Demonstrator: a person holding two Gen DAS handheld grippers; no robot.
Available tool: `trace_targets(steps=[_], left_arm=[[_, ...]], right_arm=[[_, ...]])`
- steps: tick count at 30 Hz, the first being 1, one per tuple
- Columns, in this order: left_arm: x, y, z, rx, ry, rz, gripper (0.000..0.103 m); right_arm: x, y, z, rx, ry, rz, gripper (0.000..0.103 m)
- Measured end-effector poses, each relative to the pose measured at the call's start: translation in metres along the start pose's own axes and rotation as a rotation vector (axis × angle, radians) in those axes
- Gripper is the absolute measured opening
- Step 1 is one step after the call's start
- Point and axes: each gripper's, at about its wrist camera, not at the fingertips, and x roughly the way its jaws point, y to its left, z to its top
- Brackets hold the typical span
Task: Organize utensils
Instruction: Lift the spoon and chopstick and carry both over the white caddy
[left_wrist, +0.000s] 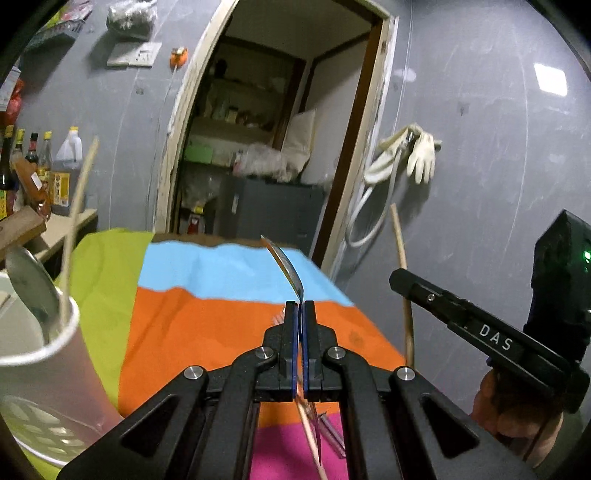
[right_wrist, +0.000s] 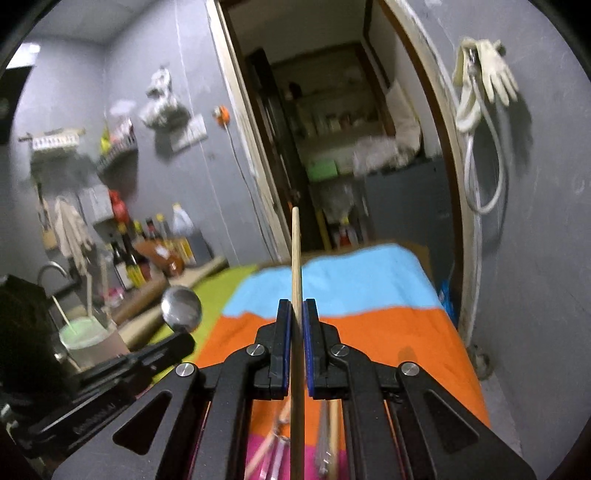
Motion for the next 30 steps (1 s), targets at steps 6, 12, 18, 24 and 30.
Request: trace_targets(steps=[6, 12, 18, 24, 30], left_arm=[[-0.040, 0.007, 0.025, 0.041, -0.111, 0.034, 0.000], [-0.082, 0.022, 0.052, 0.073, -0.213, 0.120, 0.000], [-0.122, 0.053, 0.069, 0.082, -0.294, 0.228, 0.000], [-0.159, 0.093, 0.077, 0.049, -0.356, 0.302, 0.000], [-0.171, 0.131, 0.078, 0.016, -0.386, 0.378, 0.000]], right_arm=[[-0.013, 0.035, 0.021, -0.056, -0.146, 0.065, 0.005], [-0.015, 0.077, 0.043, -0.083, -0.219, 0.168, 0.005], [-0.010, 0.121, 0.062, -0.105, -0.271, 0.280, 0.005], [0.006, 0.162, 0.070, -0.105, -0.292, 0.362, 0.004], [0.031, 0.190, 0.070, -0.095, -0.280, 0.391, 0.005]])
